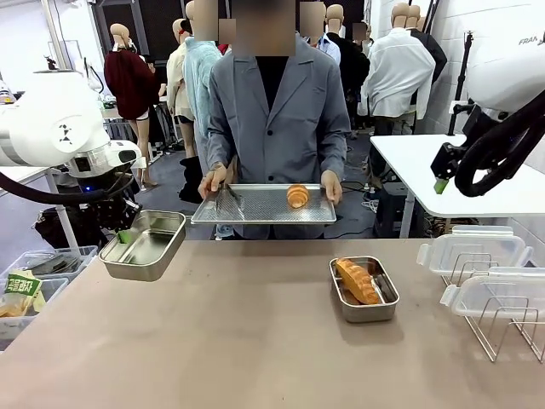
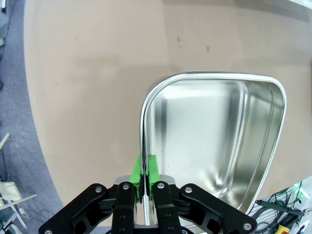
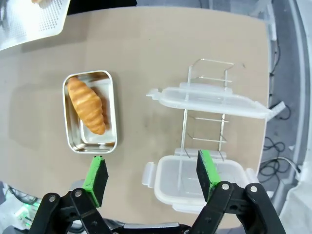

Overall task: Place the bread in airtight containers.
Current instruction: Once an object is inside an Airtight Container , place the container in the center of the table.

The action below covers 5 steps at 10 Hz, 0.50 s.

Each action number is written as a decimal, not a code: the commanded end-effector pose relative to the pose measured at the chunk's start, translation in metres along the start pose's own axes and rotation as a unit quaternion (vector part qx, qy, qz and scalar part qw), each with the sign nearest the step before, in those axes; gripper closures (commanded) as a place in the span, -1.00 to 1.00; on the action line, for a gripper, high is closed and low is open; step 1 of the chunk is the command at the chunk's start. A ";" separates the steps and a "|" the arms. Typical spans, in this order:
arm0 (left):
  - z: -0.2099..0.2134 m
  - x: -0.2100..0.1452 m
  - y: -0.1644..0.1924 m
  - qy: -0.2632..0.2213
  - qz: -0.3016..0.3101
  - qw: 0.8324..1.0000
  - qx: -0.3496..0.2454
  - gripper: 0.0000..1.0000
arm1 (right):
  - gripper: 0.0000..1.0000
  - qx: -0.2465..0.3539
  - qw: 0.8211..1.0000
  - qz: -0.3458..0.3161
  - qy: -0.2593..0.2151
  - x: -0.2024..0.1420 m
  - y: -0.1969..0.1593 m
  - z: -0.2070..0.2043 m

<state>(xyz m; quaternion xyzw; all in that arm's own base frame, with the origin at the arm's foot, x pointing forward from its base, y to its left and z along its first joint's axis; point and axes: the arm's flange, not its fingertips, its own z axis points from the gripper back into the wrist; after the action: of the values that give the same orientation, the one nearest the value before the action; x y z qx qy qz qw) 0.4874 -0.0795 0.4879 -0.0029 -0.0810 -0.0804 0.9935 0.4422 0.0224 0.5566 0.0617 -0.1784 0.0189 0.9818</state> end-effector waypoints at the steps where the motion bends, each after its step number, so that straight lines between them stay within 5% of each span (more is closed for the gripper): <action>1: 0.003 0.000 0.002 -0.004 -0.001 1.000 0.004 1.00 | -0.81 0.006 1.000 0.002 0.001 -0.002 0.007 -0.011; 5: 0.003 0.000 0.002 -0.004 -0.001 1.000 0.004 1.00 | -0.81 0.006 1.000 0.002 0.001 -0.002 0.007 -0.011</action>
<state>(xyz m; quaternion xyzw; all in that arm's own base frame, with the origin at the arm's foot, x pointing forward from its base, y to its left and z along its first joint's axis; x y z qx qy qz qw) 0.4874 -0.0795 0.4879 -0.0029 -0.0810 -0.0804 0.9935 0.4437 0.0285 0.5499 0.0610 -0.1712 0.0243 0.9830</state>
